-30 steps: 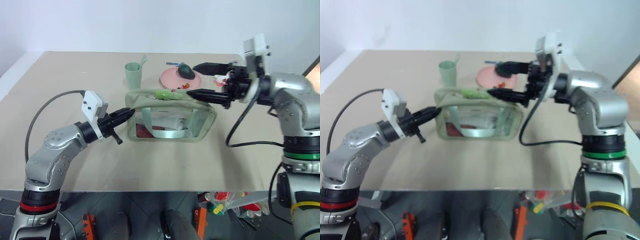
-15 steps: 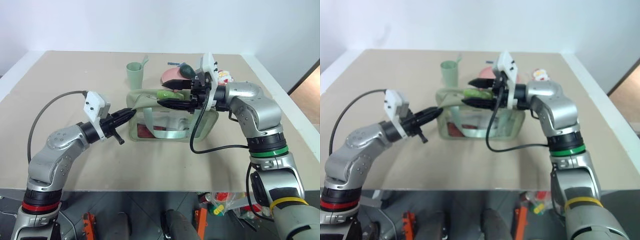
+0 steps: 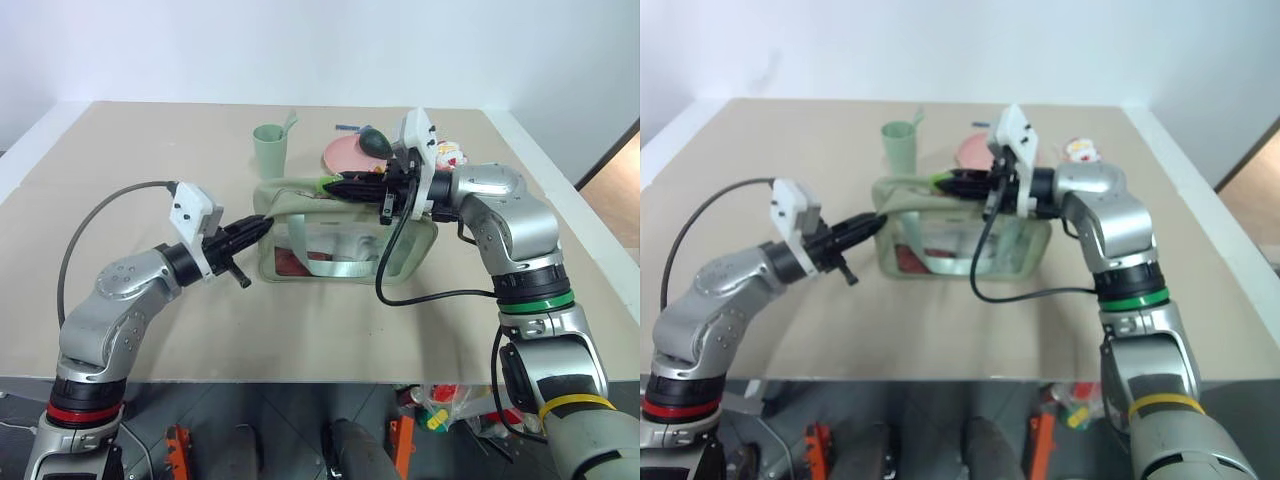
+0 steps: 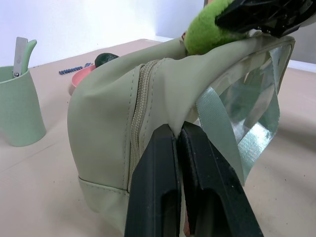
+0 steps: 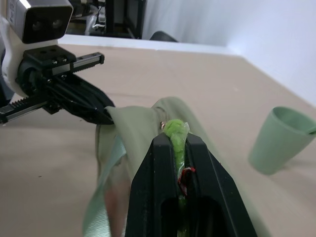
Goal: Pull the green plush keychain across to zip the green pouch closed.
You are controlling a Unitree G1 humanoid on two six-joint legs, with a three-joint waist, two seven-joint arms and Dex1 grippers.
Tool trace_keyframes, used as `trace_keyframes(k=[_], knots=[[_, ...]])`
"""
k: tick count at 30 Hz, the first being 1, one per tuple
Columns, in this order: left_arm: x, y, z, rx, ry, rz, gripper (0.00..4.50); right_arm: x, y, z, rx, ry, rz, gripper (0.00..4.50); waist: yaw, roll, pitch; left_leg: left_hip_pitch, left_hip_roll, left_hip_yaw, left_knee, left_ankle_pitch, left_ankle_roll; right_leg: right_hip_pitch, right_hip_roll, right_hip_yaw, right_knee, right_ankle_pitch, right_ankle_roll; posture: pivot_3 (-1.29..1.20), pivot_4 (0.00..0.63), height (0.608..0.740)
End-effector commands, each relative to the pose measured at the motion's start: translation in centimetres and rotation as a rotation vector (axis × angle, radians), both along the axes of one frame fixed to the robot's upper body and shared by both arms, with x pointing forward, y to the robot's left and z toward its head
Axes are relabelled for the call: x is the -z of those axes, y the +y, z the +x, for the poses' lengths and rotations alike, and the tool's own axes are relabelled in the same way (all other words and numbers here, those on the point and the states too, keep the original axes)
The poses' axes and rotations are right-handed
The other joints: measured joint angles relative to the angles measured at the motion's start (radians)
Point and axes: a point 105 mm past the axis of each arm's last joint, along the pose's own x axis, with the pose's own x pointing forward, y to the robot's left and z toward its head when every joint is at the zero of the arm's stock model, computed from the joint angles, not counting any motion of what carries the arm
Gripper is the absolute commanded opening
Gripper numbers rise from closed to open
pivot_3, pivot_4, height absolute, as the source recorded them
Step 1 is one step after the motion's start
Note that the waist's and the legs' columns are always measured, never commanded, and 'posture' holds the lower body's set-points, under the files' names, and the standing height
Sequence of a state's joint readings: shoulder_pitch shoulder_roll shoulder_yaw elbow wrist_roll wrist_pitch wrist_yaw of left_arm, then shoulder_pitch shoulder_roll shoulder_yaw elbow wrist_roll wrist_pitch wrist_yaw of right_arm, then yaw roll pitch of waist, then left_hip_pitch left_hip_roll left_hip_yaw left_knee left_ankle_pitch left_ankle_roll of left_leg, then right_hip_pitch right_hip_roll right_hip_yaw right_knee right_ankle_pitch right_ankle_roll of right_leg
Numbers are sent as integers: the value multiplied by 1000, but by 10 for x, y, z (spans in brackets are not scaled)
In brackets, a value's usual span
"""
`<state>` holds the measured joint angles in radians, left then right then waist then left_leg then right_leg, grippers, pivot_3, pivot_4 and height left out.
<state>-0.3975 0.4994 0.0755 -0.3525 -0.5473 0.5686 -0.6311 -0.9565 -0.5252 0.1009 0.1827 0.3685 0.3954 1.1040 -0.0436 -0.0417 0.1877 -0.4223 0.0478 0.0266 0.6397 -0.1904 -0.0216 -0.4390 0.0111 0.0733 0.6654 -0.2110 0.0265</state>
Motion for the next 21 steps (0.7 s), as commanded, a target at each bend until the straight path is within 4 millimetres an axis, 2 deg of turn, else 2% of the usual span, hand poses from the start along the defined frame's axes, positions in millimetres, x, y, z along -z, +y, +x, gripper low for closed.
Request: trace_keyframes(k=[1,5,6,9,12,14,17,19,21], knots=[[-7,-6,2,-8,-23,2,0,-45,-18,-5,38,-195,39,16,1,0,0,0,0,0,0,0,0,0,0,0,0,0,0,0,150,740],[-11,-2,12,-85,-37,-14,0,-66,-62,0,200,-339,19,16,7,0,0,-1,0,0,0,0,0,0,0,0,-1,0,0,0,150,740],[-11,-2,12,-92,-39,-14,0,-67,-67,1,218,-352,13,16,7,0,0,-1,0,0,0,0,0,0,0,0,-1,0,0,0,150,740],[-10,-2,15,-139,-47,-16,0,-66,-123,6,430,-378,-38,16,8,0,0,-1,0,1,-1,0,0,0,0,1,-1,0,1,0,150,740],[-10,-2,16,-169,-54,-29,0,-57,-162,7,584,-385,-108,16,13,0,0,-1,-1,0,-1,0,0,0,-1,0,-1,-1,1,0,150,740],[-10,-1,16,-187,-58,-36,0,-47,-177,9,660,-376,-143,16,8,0,0,0,-1,1,-2,0,0,-1,-1,2,-1,-1,1,0,150,740],[-8,-2,18,-213,-76,-22,0,-18,-194,13,756,-326,-248,16,-3,0,0,2,0,1,-2,0,0,0,0,3,-1,0,0,0,150,740],[-9,-3,18,-216,-85,-20,0,5,-192,15,786,-264,-261,16,-3,0,0,3,0,1,-2,0,1,0,1,3,0,0,0,0,150,740],[-11,-5,18,-215,-89,-34,0,30,-176,13,753,-209,-270,16,-4,0,0,3,-1,1,-2,1,1,0,1,3,0,1,0,0,150,740]])
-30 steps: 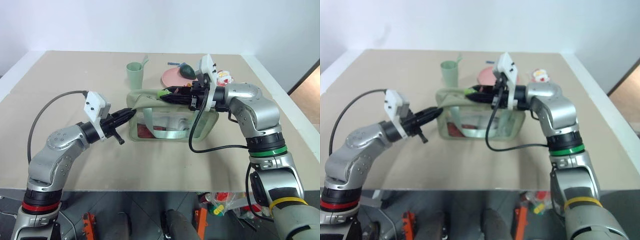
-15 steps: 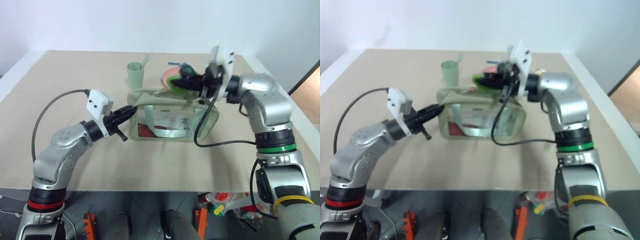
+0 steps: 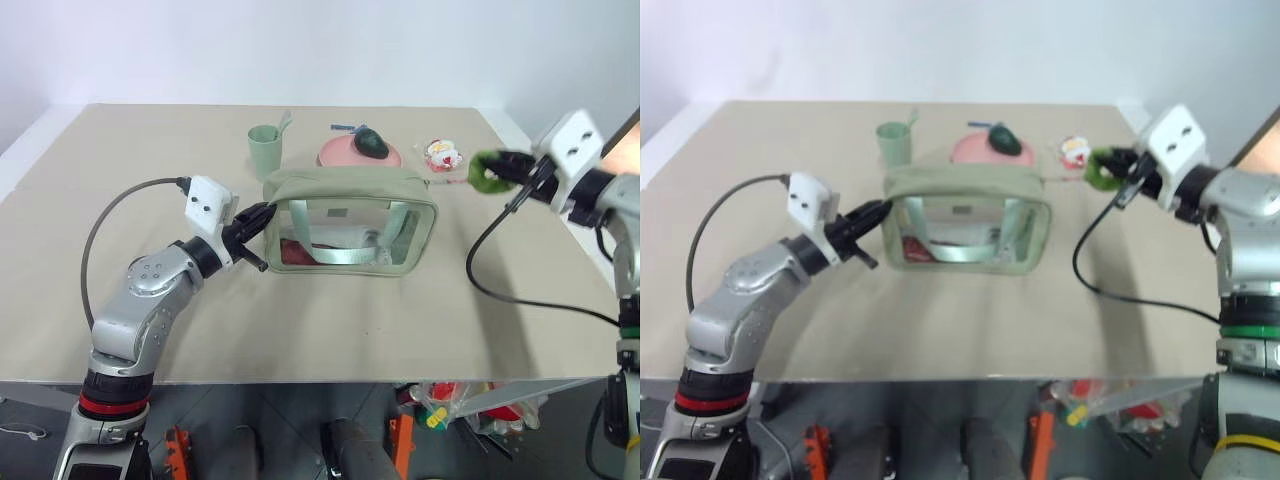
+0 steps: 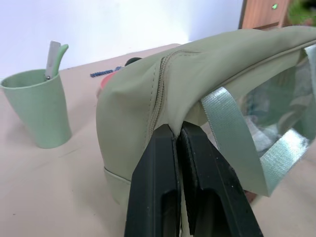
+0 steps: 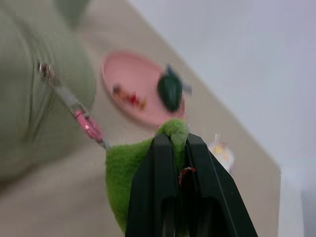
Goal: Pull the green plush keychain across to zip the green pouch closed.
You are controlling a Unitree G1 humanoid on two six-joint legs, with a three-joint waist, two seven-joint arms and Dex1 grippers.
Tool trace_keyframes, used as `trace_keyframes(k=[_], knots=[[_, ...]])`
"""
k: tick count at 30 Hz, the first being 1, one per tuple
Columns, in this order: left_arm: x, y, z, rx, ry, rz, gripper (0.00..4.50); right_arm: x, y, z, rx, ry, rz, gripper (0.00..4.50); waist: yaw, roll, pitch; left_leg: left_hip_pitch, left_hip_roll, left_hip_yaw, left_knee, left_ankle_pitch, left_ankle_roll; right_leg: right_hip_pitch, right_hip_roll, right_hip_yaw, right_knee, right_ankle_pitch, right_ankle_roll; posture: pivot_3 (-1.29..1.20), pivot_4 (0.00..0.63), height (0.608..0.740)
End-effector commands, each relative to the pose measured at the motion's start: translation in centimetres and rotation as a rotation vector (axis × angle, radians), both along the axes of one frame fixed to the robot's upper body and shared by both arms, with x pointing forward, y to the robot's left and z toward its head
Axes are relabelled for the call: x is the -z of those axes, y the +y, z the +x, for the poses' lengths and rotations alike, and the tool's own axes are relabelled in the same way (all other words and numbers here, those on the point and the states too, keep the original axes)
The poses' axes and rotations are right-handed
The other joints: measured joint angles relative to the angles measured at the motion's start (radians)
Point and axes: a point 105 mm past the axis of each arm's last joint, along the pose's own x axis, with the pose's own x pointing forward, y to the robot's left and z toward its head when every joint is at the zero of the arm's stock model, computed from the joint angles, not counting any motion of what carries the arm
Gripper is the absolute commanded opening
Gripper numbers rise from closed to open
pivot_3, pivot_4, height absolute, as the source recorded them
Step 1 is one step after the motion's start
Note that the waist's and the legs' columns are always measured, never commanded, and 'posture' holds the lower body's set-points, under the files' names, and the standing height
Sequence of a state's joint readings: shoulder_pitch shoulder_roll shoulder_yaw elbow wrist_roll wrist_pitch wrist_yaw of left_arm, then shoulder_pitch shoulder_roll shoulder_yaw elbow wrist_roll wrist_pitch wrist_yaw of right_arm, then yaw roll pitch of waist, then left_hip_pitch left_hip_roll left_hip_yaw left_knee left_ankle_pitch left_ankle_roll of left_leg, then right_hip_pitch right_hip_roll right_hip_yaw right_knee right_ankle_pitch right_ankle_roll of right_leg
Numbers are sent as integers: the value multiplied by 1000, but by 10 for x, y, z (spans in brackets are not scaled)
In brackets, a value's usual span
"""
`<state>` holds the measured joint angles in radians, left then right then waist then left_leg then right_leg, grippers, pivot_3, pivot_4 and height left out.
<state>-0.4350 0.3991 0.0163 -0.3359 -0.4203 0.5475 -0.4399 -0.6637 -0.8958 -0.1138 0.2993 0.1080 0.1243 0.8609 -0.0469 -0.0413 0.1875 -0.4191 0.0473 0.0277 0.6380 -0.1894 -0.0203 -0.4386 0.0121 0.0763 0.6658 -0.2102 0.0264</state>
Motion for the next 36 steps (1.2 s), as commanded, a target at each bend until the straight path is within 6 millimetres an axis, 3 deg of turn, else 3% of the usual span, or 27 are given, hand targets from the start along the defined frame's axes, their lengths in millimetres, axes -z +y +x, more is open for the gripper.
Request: trace_keyframes(k=[1,4,7,11,16,19,20,25,29,31,36], knots=[[-11,2,-2,-33,-55,-14,0,24,27,-4,-15,36,8,16,-2,0,0,0,0,0,0,0,0,0,0,0,0,0,0,0,150,740],[-11,-2,-2,-26,-52,-18,0,63,63,-4,-53,104,57,16,-4,0,0,2,0,0,1,0,0,1,1,2,0,1,1,0,150,740],[-11,-4,-1,-17,-54,-11,0,80,79,0,-64,117,57,16,-1,0,0,2,-1,0,1,2,-1,1,1,2,0,3,1,0,150,740],[-14,-6,-1,-1,-59,-19,0,80,90,7,-99,86,104,16,-3,0,0,2,-2,0,2,3,-2,2,0,3,-1,3,0,0,150,740],[-5,-6,-4,43,-20,7,0,70,80,16,-88,22,101,16,-4,0,0,3,-1,1,2,3,-1,2,1,5,-1,3,-1,0,150,740],[-5,-2,-7,77,4,-21,898,52,70,15,-103,5,203,0,-3,0,0,3,-1,1,1,3,-1,2,1,4,-1,3,-1,0,150,740],[-5,-1,-8,82,8,-25,1239,48,68,14,-111,5,230,715,-2,0,0,2,-1,1,1,3,-1,2,1,4,-1,4,1,0,150,740],[-17,18,-12,121,7,-33,2918,-5,52,-6,-148,-52,403,2371,-2,0,0,-1,-1,1,1,3,-1,-1,1,4,-1,5,3,0,150,740],[-24,29,-24,188,26,-37,4262,-21,55,-28,-239,-23,524,3770,-3,0,0,-2,-1,0,0,3,-1,-2,1,2,-1,4,2,0,150,740],[-23,37,-32,223,50,-23,4500,-21,55,-38,-261,9,553,4467,-3,0,0,-1,0,-1,-1,3,-1,-2,1,2,-1,3,1,0,150,740],[-13,52,-51,273,110,50,4500,-7,58,-65,-321,141,507,4467,-1,0,0,-2,-1,-1,-2,3,-1,-2,0,1,-1,-1,-4,0,150,740]])
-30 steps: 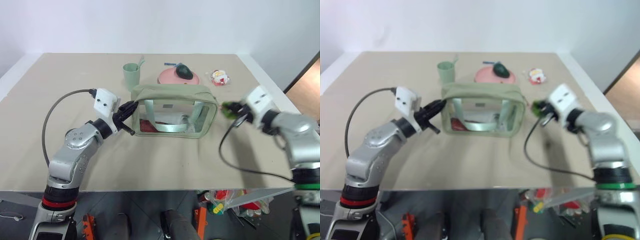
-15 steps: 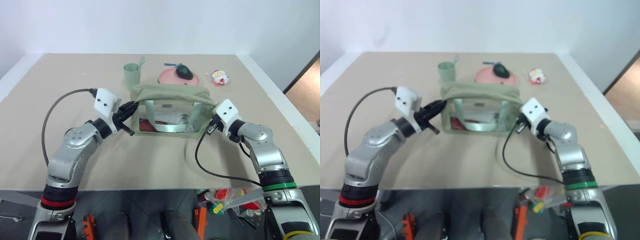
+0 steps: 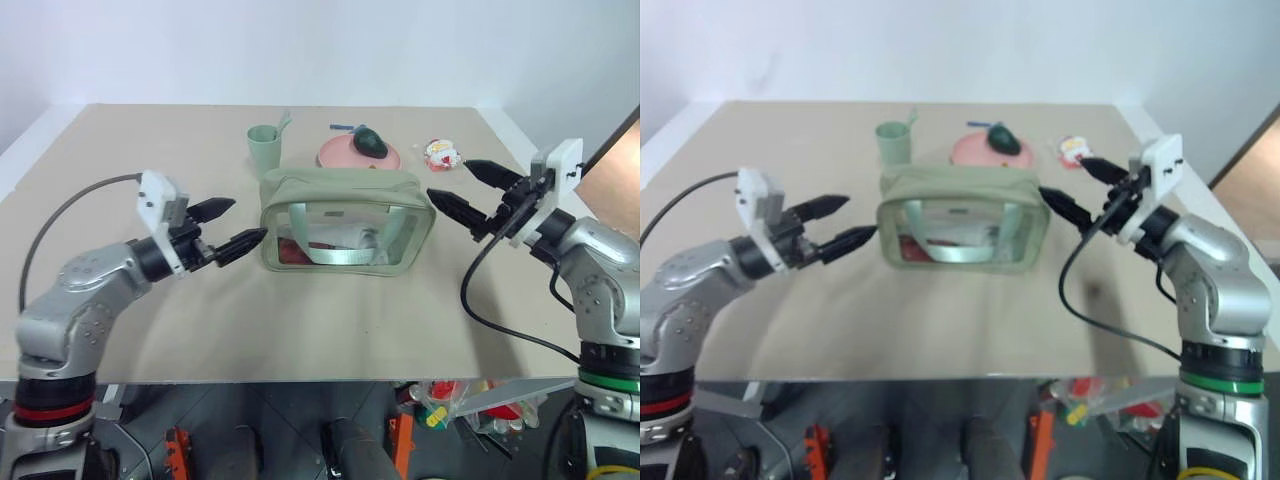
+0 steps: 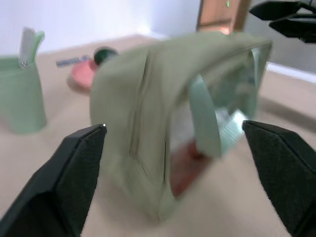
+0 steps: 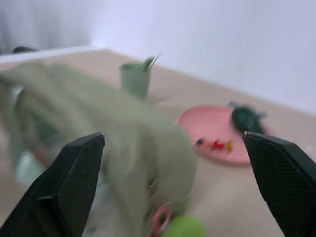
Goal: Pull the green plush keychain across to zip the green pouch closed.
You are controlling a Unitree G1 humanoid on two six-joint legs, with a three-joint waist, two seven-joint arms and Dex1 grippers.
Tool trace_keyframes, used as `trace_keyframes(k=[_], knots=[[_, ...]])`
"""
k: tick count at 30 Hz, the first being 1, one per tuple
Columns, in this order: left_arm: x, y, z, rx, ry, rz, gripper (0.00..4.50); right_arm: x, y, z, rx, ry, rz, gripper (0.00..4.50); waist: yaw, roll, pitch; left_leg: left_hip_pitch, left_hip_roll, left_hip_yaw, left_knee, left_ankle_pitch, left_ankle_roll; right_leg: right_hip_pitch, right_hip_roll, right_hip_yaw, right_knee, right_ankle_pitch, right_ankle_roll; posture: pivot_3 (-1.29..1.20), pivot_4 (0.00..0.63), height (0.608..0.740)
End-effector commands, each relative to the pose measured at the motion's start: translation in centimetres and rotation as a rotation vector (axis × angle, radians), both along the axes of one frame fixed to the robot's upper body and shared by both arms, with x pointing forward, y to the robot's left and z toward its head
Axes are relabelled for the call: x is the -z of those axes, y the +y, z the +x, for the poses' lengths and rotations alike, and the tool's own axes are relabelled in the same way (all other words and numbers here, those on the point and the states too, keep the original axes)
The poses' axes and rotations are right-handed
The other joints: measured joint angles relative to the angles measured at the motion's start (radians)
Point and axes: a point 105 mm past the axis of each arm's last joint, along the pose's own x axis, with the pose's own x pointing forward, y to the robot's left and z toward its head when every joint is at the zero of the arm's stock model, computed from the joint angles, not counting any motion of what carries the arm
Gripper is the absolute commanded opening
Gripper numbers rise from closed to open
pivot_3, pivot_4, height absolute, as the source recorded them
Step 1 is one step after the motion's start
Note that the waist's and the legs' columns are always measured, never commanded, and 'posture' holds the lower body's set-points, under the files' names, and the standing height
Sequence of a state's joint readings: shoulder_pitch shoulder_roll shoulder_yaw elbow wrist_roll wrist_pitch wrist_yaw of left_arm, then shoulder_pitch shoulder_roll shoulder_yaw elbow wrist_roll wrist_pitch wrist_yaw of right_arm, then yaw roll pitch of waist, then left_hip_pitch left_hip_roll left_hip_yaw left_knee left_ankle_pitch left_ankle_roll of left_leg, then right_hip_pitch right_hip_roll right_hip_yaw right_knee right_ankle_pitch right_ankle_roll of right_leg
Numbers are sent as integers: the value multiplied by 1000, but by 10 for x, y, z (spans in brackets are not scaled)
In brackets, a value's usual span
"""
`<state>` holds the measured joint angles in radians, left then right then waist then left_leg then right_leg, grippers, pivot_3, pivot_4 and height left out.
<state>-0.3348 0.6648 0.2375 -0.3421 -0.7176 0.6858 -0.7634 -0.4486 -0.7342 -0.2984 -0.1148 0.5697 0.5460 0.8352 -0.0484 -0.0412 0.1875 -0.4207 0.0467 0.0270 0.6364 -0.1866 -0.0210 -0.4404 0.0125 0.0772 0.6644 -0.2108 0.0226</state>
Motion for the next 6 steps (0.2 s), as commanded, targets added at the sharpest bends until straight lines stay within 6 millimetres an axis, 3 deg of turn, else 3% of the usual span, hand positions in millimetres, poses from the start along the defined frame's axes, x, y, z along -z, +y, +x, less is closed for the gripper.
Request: trace_keyframes(k=[1,6], knots=[[-5,1,-18,55,-30,59,4500,-11,8,-29,-107,12,-35,4467,0,0,0,0,0,0,0,0,0,0,0,0,0,0,0,0,150,740],[18,4,-18,-5,-28,201,4500,11,23,-53,-179,111,-74,4467,1,0,0,0,0,0,1,0,0,1,-1,0,0,-1,0,0,150,740]])
